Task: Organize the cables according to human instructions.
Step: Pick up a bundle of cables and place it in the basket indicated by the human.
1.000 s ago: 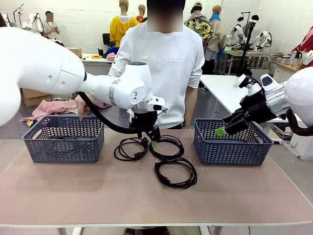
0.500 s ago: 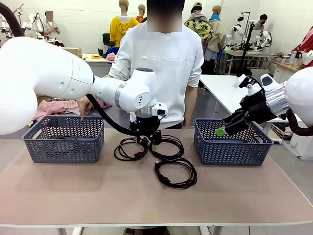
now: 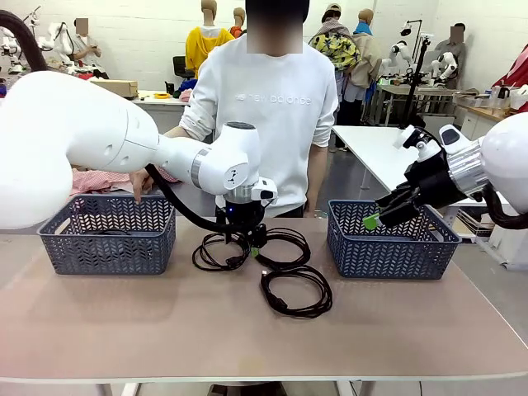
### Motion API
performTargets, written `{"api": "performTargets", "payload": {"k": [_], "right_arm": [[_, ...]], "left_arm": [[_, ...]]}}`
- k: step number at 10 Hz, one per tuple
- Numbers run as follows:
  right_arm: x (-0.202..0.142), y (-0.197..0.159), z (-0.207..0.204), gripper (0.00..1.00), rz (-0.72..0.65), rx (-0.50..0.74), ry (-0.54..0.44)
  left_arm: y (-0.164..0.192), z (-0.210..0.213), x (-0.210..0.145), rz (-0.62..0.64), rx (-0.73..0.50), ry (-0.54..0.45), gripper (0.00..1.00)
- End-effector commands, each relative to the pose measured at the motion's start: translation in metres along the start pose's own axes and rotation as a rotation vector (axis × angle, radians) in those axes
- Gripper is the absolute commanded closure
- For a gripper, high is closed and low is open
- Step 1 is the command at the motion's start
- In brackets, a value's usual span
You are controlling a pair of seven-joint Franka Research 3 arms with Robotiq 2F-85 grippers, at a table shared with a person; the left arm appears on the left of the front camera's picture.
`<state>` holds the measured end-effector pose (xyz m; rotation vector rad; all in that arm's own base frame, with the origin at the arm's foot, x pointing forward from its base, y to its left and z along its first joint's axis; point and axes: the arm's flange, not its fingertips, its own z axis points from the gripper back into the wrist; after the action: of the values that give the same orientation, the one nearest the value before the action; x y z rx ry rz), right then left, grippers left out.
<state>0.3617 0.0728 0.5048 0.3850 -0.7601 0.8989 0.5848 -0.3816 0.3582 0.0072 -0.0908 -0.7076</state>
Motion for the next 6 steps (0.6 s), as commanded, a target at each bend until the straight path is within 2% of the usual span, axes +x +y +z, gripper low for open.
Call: {"api": "performTargets", "payload": {"k": [1,6], "right_arm": [[0.000,-0.001,-0.001,0.00,-0.003,0.014,-0.017],[0.000,-0.001,-0.001,0.00,-0.003,0.014,-0.017]], "left_arm": [[0.005,-0.005,0.004,-0.001,0.035,-0.011,0.00],[0.012,-0.022,0.014,-0.008,0.034,-0.003,0.00]]}}
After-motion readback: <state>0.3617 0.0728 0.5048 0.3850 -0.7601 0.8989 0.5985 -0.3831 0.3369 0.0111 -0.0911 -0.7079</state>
